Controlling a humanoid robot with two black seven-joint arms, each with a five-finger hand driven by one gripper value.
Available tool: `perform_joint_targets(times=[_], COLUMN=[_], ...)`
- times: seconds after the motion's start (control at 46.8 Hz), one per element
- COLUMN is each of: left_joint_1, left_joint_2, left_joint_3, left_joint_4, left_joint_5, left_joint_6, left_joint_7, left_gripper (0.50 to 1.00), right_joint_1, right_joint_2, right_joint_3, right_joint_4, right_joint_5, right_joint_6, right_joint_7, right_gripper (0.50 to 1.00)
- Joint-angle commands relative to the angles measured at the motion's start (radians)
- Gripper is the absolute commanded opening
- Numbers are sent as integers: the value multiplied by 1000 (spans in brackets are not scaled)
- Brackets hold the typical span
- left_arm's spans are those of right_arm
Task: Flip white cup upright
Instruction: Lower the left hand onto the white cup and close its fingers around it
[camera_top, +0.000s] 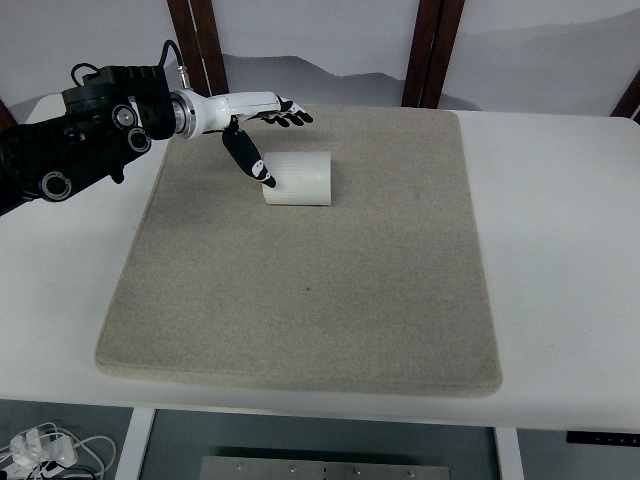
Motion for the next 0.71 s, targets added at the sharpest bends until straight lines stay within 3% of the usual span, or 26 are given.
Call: perform_joint_targets(times=[0.0,0.684], left_joint_1=[-3,-1], left_joint_2=[-32,-231], left_joint_3=[6,8], left_joint_4=[30,229], left_joint_5=[2,97], left_joint_6=[5,10], left_joint_7=[4,4], left_gripper=[996,981], right_joint_1=[0,0], right_joint_2=[0,0], right_joint_3=[-1,-1], right_joint_4=[0,0], right_joint_5=[0,0], right_joint_6=[0,0], right_joint_7=[0,0], right_gripper=[952,952])
